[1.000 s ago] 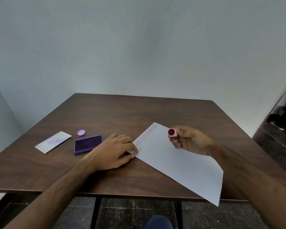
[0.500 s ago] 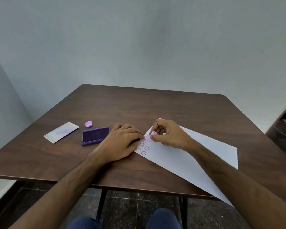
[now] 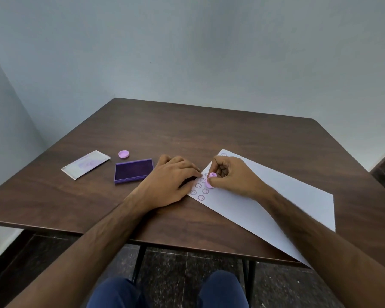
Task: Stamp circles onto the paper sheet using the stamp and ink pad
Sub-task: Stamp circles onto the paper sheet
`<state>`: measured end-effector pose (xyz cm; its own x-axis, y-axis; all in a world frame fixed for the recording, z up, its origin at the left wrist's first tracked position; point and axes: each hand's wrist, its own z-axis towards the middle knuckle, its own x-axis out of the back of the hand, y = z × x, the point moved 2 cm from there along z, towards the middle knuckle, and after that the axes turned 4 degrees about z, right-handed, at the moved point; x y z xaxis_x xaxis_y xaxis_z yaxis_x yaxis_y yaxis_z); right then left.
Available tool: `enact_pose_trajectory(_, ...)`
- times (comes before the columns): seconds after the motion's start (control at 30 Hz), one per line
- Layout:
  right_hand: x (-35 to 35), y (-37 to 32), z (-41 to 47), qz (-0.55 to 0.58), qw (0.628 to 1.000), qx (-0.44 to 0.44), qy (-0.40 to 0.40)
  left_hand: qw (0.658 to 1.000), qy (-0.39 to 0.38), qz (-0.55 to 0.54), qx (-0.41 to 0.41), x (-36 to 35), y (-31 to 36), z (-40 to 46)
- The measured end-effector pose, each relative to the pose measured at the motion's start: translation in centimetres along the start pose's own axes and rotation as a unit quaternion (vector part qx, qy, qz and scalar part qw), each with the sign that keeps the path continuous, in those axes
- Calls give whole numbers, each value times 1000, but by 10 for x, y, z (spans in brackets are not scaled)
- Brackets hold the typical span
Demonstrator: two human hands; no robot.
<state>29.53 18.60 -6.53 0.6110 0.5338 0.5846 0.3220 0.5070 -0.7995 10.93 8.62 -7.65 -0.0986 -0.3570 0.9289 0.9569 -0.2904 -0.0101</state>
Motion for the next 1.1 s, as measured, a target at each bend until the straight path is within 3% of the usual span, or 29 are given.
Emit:
enact_pose_trajectory(0.33,1,-1,-1,-15,1000,8,-9,1000,-9,-2,3,1,1,0)
enact_pose_trajectory(0.6,9,-17,1,-122,990,27,-65,1000,-6,0,3,1,1,0)
enact_pose_trajectory(1.1,-6,-32,-6,-234,970,21,-69,1000,-8,28,-5,2,1,0)
